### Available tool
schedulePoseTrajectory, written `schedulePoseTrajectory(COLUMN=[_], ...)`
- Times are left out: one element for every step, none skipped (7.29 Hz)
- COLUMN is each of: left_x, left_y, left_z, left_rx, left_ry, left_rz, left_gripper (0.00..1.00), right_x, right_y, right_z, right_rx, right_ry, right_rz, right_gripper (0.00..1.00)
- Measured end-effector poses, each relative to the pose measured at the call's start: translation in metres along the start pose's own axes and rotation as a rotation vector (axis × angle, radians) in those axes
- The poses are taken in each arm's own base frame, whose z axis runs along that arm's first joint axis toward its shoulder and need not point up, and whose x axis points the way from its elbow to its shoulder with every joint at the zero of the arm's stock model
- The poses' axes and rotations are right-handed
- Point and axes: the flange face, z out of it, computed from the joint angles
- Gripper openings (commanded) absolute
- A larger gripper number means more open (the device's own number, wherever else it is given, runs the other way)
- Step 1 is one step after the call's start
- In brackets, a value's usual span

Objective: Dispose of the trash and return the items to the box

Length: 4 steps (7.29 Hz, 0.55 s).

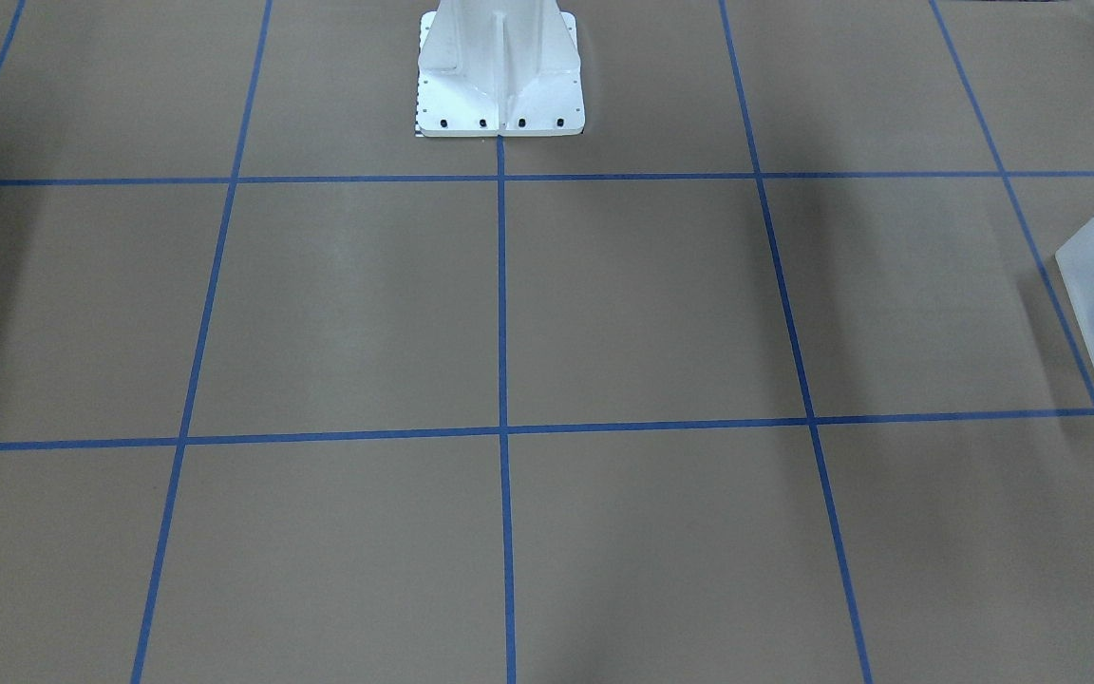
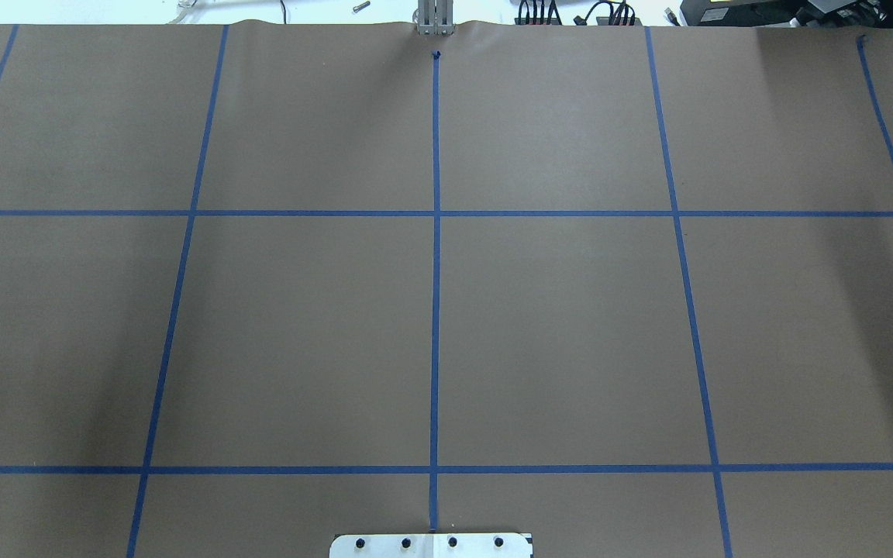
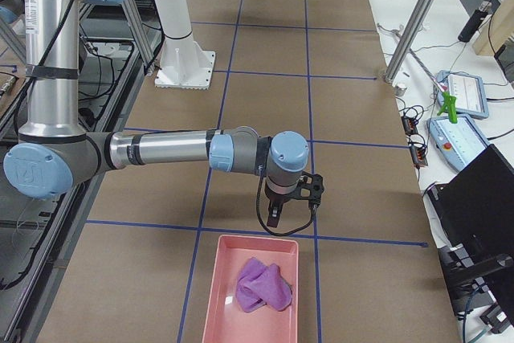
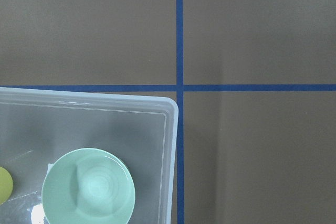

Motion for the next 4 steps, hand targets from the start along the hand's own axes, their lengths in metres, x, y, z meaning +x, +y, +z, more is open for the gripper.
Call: schedulePoseTrajectory(left_x=[-0.0008, -0.0018, -0.0022, -0.0031], left_y=[-0.0001, -0.0001, -0.0001, -0.0002], left_z=[0.0009, 0.0024, 0.0032, 0.0042], left_rx=[-0.002, -0.005, -0.006, -0.008], left_ry=[0.000, 0.000, 0.001, 0.000], left_rz=[-0.001, -0.004, -0.004, -0.006], left_gripper=[0.99, 0.99, 0.99, 0.99], right_x=[0.0003, 0.0000, -0.0010, -0.0018], right_y=[0.0000, 0.0000, -0.0003, -0.0008], right_z=[0.0002, -0.0002, -0.0024, -0.0044], right_rx=[-0.001, 0.000, 0.010, 0.024], right_ry=[0.000, 0.000, -0.001, -0.003], right_rz=[0.001, -0.002, -0.012, -0.023], right_gripper=[1.00, 1.00, 1.00, 1.00])
